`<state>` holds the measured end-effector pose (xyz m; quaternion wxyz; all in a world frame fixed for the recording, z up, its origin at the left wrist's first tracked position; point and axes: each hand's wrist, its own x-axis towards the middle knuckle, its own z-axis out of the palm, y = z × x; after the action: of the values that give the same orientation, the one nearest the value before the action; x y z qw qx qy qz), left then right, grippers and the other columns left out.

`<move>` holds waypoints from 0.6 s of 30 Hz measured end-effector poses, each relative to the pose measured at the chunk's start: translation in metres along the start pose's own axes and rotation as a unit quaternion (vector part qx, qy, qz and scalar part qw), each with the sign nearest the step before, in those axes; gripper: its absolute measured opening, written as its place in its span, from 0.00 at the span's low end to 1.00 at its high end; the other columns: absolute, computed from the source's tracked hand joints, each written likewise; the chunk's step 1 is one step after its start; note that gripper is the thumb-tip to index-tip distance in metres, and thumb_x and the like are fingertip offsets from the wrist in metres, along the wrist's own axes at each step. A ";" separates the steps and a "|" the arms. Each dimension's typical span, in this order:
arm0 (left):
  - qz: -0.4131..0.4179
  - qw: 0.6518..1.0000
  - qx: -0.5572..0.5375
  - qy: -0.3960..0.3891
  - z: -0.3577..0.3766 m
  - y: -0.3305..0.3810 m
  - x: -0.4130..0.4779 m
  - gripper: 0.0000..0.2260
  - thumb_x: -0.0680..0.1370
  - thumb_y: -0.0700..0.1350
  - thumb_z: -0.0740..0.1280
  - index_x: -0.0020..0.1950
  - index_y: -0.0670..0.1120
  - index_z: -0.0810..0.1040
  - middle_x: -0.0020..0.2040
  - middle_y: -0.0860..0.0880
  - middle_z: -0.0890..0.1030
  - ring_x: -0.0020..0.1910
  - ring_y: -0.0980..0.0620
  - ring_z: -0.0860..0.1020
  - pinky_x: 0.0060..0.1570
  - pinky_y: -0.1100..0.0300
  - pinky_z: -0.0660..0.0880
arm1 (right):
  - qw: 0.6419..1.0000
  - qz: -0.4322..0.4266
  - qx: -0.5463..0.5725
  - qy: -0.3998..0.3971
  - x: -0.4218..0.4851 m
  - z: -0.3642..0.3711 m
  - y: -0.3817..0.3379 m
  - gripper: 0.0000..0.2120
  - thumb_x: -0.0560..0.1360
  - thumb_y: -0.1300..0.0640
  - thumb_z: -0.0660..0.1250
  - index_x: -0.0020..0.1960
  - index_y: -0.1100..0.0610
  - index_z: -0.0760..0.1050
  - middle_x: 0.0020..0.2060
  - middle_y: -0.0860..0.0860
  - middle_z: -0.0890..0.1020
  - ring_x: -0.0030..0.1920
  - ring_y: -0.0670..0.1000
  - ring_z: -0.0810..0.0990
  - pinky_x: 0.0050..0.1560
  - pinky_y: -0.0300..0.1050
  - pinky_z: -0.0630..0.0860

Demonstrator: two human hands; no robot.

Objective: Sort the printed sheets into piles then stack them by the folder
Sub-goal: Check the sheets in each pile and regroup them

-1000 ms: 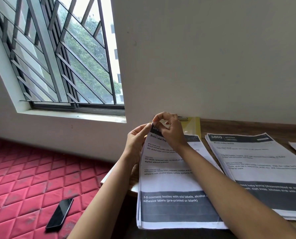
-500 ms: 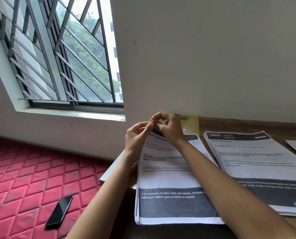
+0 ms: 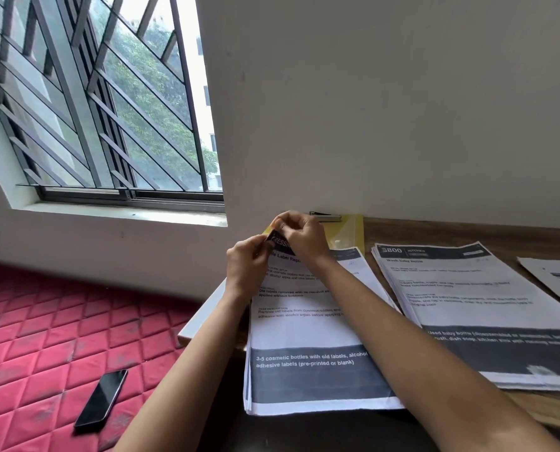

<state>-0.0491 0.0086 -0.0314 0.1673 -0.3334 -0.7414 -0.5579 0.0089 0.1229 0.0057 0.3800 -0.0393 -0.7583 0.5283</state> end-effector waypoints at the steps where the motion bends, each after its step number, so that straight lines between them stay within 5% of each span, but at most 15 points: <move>1: -0.009 1.000 -0.002 0.006 -0.001 0.000 0.000 0.06 0.77 0.41 0.68 0.49 0.45 0.85 0.39 0.47 0.84 0.36 0.56 0.75 0.38 0.65 0.71 | 1.000 0.012 0.007 0.008 0.001 -0.001 0.000 0.10 0.77 0.63 0.63 0.41 0.52 0.79 0.38 0.47 0.83 0.42 0.46 0.80 0.45 0.36 0.76; 5: -0.059 0.997 -0.042 0.020 -0.004 0.002 0.000 0.07 0.78 0.43 0.68 0.52 0.46 0.84 0.40 0.51 0.83 0.39 0.58 0.76 0.39 0.70 0.70 | 0.990 0.037 -0.119 -0.071 0.009 -0.017 0.006 0.11 0.80 0.58 0.59 0.56 0.55 0.79 0.51 0.50 0.82 0.49 0.47 0.78 0.49 0.38 0.75; 11: -0.155 0.976 -0.153 0.024 -0.008 -0.008 0.004 0.05 0.74 0.49 0.71 0.47 0.51 0.85 0.41 0.52 0.84 0.45 0.53 0.80 0.57 0.47 0.77 | 0.934 0.022 -0.327 -0.143 0.021 -0.044 0.018 0.08 0.78 0.54 0.63 0.51 0.52 0.81 0.48 0.51 0.84 0.52 0.53 0.80 0.55 0.52 0.75; 18: -0.198 0.947 -0.253 0.028 -0.011 -0.014 0.006 0.04 0.78 0.41 0.68 0.48 0.48 0.83 0.35 0.58 0.83 0.47 0.50 0.78 0.61 0.43 0.75 | 0.923 0.046 -0.359 -0.130 0.024 -0.094 0.013 0.09 0.77 0.56 0.65 0.55 0.56 0.81 0.51 0.53 0.83 0.53 0.52 0.79 0.49 0.40 0.70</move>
<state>-0.0642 -0.0025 -0.0343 -0.0157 -0.1951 -0.6221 -0.7581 0.0454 0.2123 0.0224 0.2132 -0.1390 -0.9374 0.2378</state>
